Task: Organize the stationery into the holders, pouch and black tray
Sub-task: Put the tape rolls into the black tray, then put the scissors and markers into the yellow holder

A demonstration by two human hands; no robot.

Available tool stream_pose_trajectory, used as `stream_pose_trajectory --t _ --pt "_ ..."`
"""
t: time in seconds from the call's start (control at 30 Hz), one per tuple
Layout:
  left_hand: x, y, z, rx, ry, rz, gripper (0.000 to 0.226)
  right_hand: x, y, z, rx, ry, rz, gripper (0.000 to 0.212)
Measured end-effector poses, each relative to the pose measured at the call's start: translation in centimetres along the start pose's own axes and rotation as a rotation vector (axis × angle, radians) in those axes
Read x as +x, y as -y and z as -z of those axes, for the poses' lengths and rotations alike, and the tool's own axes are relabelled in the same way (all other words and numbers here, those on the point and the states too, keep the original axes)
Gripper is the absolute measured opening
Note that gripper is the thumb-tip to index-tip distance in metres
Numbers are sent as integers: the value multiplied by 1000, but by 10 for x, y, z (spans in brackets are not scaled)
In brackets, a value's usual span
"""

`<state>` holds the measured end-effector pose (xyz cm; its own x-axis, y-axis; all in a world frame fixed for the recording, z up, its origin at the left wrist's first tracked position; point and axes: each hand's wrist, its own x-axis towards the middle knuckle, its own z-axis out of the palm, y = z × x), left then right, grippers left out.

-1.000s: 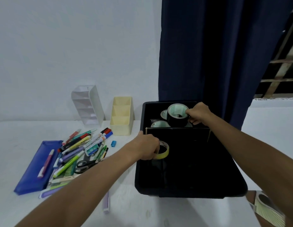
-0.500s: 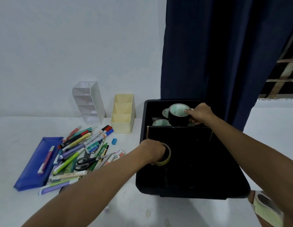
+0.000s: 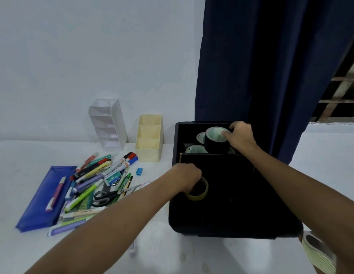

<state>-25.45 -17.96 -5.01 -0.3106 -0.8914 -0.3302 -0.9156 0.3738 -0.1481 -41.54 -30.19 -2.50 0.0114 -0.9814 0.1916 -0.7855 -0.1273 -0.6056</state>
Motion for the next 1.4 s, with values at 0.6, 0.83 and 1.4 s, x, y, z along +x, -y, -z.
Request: stream_pose_trajectory --t 0.6,0.83,1.4 --pt "-102 202 -14 -246 -309 415 26 -63 184 -97 -1 381 598 22" --pt "-159 267 -68 -283 -214 560 26 -95 220 -149 -62 582 800 23" --pt "-215 202 -140 -637 19 274 13 -135 231 -220 -463 1011 874 54"
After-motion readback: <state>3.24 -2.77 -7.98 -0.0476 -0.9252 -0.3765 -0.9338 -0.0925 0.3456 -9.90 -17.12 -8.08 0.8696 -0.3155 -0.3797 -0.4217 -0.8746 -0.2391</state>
